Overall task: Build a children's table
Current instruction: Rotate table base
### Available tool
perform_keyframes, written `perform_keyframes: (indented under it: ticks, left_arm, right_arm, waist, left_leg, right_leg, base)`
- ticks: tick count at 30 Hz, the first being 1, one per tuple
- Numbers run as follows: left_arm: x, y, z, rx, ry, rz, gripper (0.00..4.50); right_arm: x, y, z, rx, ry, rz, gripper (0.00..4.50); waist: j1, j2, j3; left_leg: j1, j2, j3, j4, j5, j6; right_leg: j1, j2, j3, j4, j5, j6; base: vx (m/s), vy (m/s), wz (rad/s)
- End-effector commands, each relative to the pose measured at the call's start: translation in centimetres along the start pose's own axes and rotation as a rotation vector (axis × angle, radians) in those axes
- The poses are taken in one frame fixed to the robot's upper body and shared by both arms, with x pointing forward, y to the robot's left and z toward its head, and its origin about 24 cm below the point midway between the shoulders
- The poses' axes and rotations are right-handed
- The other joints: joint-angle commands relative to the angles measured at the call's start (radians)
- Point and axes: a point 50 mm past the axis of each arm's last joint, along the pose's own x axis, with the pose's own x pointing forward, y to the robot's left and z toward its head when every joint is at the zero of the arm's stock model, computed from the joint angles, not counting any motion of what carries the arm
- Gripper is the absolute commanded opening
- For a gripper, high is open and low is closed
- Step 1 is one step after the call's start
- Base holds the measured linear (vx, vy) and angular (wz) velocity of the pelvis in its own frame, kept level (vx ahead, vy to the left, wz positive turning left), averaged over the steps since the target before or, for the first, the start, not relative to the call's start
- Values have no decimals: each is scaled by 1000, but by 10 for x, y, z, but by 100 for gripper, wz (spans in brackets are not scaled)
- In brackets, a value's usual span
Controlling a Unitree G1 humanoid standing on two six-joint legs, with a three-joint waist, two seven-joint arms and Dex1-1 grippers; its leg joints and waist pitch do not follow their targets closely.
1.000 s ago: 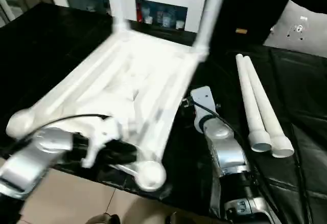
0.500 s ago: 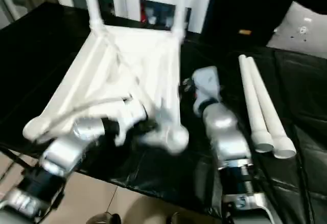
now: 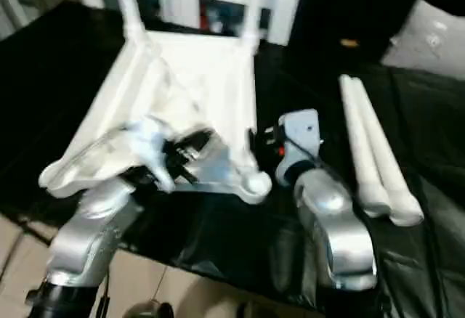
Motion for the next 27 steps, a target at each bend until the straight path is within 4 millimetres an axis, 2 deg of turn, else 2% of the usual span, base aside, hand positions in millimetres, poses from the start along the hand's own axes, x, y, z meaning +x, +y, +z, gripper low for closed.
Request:
perform_keyframes:
  ticks: [1,2,3,4,5,6,7,8,9,10,11,12,13,14,15,16,17,18,19,20,21,22,23,24,25,26,27]
  left_arm:
    - [-8,10,-2,62,57,148,164]
    - [-10,12,-3,71,70,169,174]
    - [-17,16,-8,69,147,198,184]
    - [-22,19,-11,44,174,213,190]
    - [-22,19,-11,44,174,213,190]
    - [-32,23,-13,17,192,231,190]
    - [-35,24,-13,8,189,233,190]
    - [-39,26,-13,9,190,258,190]
    - [-44,27,-13,2,173,287,190]
    - [-44,26,-13,-2,162,295,190]
    - [-45,24,-11,-22,124,282,190]
    - [-46,21,-8,5,89,262,190]
    - [-49,20,-8,61,79,303,190]
    - [-50,24,-8,72,60,373,190]
    - [-51,27,-7,104,52,430,190]
    - [-52,29,-5,109,42,439,190]
    - [-53,29,-5,102,64,436,190]
    - [-54,30,-5,92,93,431,190]
    - [-54,31,-5,94,98,435,190]
    - [-55,32,-3,117,79,437,190]
    - [-55,32,-2,122,69,426,190]
    - [-56,32,0,124,31,409,190]
    - [-57,32,0,116,35,404,190]
    - [-58,30,-3,82,66,376,190]
    - [-59,29,-5,66,88,361,190]
    - [-59,28,-7,70,110,351,190]
    - [-60,26,-9,104,123,349,190]
  right_arm:
    - [-7,2,0,22,10,4,450]
    - [-9,2,0,25,7,6,450]
    - [-13,4,-1,39,-2,6,450]
    - [-16,4,-2,59,-4,3,450]
    - [-16,4,-2,59,-4,3,450]
    - [-21,5,-4,70,-10,2,450]
    - [-23,6,-5,64,-13,7,450]
    - [-24,7,-7,74,-14,9,450]
    - [-25,7,-8,88,-12,5,450]
    - [-26,7,-8,90,-9,1,450]
    - [-26,7,-9,91,-11,-3,450]
    - [-26,8,-9,89,-20,-5,450]
    - [-25,9,-9,83,-31,-4,450]
    - [-25,9,-9,83,-31,-2,450]
    - [-25,9,-9,84,-30,-1,450]
    - [-25,10,-9,87,-31,1,450]
    - [-25,10,-9,87,-32,0,450]
    - [-26,9,-9,87,-33,-7,450]
    - [-26,9,-10,87,-32,-10,450]
    - [-26,9,-11,86,-22,-12,450]
    - [-26,10,-11,84,-20,-12,450]
    - [-26,12,-12,94,-21,2,450]
    - [-26,12,-12,94,-23,3,450]
    - [-26,13,-11,94,-27,5,450]
    - [-26,13,-11,94,-27,4,450]
    - [-27,13,-13,97,-22,2,450]
    - [-27,11,-15,101,-11,-11,450]
  waist:
    - [-7,6,-69]
    - [-10,5,-69]
    - [-18,-6,-65]
    - [-18,-11,-72]
    - [-20,-12,-72]
    - [-24,-2,-73]
    - [-30,-5,-69]
    - [-34,0,-71]
    - [-41,1,-70]
    - [-46,-1,-67]
    - [-50,-1,-66]
    - [-52,-2,-67]
    - [-54,-4,-70]
    - [-54,-4,-70]
    - [-58,0,-70]
    - [-62,8,-68]
    - [-64,9,-67]
    - [-66,12,-70]
    - [-67,5,-73]
    - [-66,0,-78]
    - [-65,-7,-83]
    - [-65,-11,-82]
    - [-65,-11,-84]
    - [-67,-13,-88]
    - [-69,-11,-90]
    - [-71,-7,-92]
    - [-78,-2,-94]
  left_leg:
    - [54,-3,-4,-37,-281,-119]
    - [58,-6,2,-29,-292,-107]
    - [39,-23,2,-16,-291,-85]
    - [21,-39,-4,-3,-265,-71]
    - [13,-45,-7,3,-253,-65]
    - [26,-39,-21,7,-242,-46]
    - [23,-36,-25,6,-229,-30]
    - [39,-25,-29,10,-228,-12]
    - [61,-17,-22,20,-270,17]
    - [67,-15,-18,26,-299,29]
    - [73,-14,-17,31,-327,50]
    - [70,-14,-17,31,-326,57]
    - [64,-4,-20,25,-310,84]
    - [64,-4,-20,25,-310,84]
    - [80,9,-12,31,-330,95]
    - [89,27,-12,28,-336,105]
    - [91,36,-9,27,-340,106]
    - [94,47,0,30,-348,103]
    - [83,39,15,34,-349,102]
    - [85,17,33,46,-378,90]
    - [71,-5,38,50,-383,86]
    - [62,-14,38,50,-381,90]
    - [57,-18,35,49,-375,94]
    - [56,-18,29,45,-352,106]
    - [57,-15,27,47,-327,123]
    - [64,-9,27,48,-323,129]
    - [85,10,32,51,-328,145]
  right_leg:
    - [-8,11,38,-97,-231,13]
    - [-17,20,41,-99,-241,29]
    - [-9,33,54,-108,-273,60]
    - [2,37,76,-106,-285,88]
    - [3,43,87,-108,-293,101]
    - [-16,63,95,-113,-348,141]
    - [-18,69,95,-116,-358,151]
    - [-37,78,92,-115,-377,161]
    - [-67,84,81,-123,-428,160]
    - [-79,86,75,-129,-465,158]
    - [-85,85,70,-136,-516,158]
    - [-83,83,69,-136,-522,160]
    - [-85,77,62,-134,-518,169]
    - [-85,77,62,-134,-518,169]
    - [-111,78,46,-134,-533,164]
    - [-125,70,26,-128,-527,145]
    - [-131,64,15,-125,-525,132]
    - [-137,50,-10,-118,-512,105]
    - [-126,41,-24,-120,-474,86]
    - [-126,39,-24,-127,-455,76]
    - [-109,45,-7,-124,-421,75]
    - [-99,49,3,-124,-411,80]
    - [-93,53,10,-123,-406,86]
    - [-89,66,18,-115,-378,95]
    - [-94,74,22,-113,-364,99]
    - [-103,78,19,-113,-371,97]
    - [-128,82,0,-115,-389,85]
  base:
    - [-33,-15,-44]
    - [-48,-18,-70]
    - [-34,-11,-44]
    - [-18,-5,-52]
    - [-3,-3,-25]
    - [-8,2,-47]
    - [-10,14,-44]
    - [-10,14,-44]
    - [-50,20,-33]
    - [-65,6,-20]
    - [-76,37,-37]
    - [-31,27,-26]
    - [-19,58,-31]
    - [-14,49,-24]
    - [-14,49,-24]
    - [-13,46,-24]
    - [-12,45,-34]
    - [-12,45,-34]
    - [-12,38,-40]
    - [-7,30,-39]
    - [-7,30,-39]
    - [18,15,-39]
    - [60,0,-37]
    - [60,0,-37]
    - [50,-4,-30]
    - [0,0,0]
    - [-4,0,-24]
